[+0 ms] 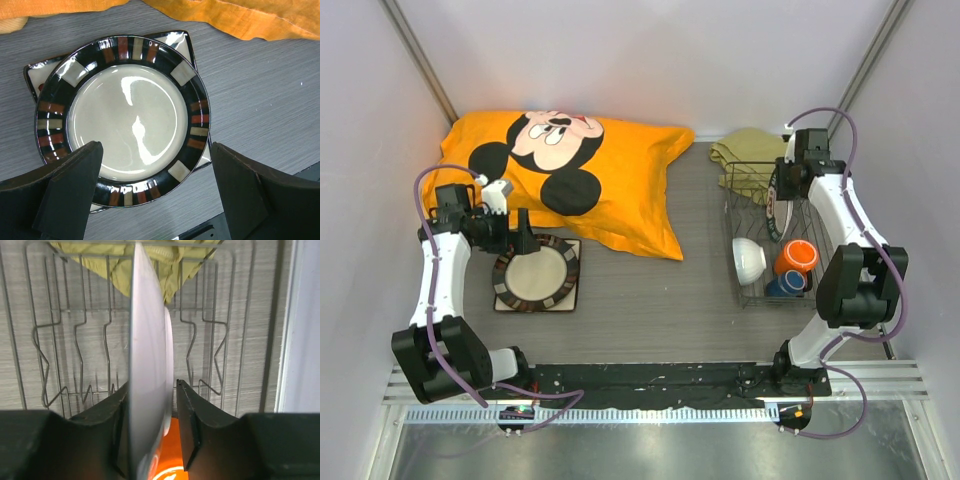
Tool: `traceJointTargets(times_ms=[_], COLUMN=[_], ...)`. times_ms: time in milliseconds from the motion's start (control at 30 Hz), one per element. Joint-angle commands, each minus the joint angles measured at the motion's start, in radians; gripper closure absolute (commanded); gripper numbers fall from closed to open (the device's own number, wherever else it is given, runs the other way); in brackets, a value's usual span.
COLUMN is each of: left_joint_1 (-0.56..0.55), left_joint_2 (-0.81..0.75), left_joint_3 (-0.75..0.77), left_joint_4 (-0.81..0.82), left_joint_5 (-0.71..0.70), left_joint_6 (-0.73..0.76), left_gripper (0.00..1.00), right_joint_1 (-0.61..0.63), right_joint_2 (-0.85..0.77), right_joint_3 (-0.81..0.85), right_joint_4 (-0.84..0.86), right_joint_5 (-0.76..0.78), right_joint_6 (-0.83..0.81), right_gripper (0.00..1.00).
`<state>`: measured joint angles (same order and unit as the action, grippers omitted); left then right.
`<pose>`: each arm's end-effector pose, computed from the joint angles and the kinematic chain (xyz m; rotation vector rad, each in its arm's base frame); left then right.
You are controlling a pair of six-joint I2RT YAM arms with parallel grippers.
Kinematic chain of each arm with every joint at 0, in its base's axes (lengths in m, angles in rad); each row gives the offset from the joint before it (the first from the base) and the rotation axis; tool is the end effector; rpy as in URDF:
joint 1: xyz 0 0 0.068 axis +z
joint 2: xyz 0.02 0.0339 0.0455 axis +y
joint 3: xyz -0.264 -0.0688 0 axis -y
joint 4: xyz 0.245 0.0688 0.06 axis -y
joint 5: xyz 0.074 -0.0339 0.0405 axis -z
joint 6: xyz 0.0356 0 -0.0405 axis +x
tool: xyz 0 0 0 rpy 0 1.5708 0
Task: Unload the mixed dishes from the dish rack
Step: Pick up the plate from the dish rack.
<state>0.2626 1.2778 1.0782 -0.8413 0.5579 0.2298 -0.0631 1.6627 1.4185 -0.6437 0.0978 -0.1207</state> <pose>0.2448 0.0463 0.2866 0.1503 2.4547 -0.5190 0.3646 -0.0265 0.2905 -0.0281 2.4632 -0.2004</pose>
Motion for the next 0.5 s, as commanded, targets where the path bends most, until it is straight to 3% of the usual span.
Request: traceJointTargets(times_ms=[0,467], left_joint_1=[-0.005,-0.008], left_joint_2=[0.002,0.0], left_joint_3=[0.015,0.008], left_joint_4=[0.03,0.031], left_joint_5=[0.019,0.023], left_joint_6=[-0.02,-0.02], left_gripper=[0.05,0.05], right_joint_1=[-0.004,-0.004], right_joint_2=[-0.037,-0.035], right_joint_3=[0.091,0.117], right_joint_4=[-0.016,-0.037], right_joint_5=[-0.003,0.005], right_joint_6=[0.016,0.007], right_gripper=[0.88,0.97])
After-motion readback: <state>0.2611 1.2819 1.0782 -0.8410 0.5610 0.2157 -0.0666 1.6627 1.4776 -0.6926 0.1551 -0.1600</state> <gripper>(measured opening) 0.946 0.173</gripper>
